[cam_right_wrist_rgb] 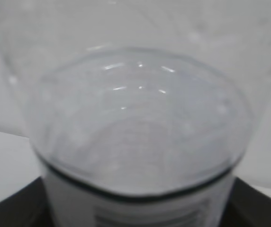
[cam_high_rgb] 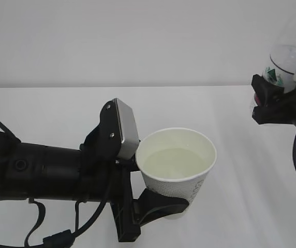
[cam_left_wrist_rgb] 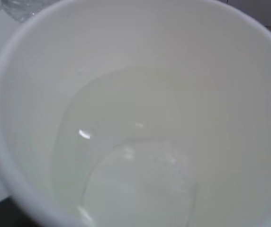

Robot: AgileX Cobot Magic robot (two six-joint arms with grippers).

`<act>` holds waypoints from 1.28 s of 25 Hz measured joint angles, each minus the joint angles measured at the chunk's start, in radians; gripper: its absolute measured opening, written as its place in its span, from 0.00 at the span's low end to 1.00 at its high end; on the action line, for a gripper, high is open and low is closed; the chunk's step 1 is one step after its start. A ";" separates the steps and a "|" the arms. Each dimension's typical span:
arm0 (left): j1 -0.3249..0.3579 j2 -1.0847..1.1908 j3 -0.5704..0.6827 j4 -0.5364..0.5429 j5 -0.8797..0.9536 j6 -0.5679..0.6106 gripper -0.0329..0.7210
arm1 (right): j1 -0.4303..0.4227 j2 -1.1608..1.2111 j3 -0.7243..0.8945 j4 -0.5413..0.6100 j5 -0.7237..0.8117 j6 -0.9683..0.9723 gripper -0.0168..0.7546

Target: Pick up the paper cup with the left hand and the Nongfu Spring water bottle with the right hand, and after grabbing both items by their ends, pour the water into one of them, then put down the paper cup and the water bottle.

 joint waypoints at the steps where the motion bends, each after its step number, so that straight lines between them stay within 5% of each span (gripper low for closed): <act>1: 0.000 0.000 0.000 0.000 0.000 0.000 0.76 | 0.000 0.013 -0.002 0.002 -0.004 0.000 0.65; 32: 0.000 0.000 0.000 0.000 0.000 0.000 0.76 | 0.000 0.381 -0.337 0.035 -0.018 -0.001 0.65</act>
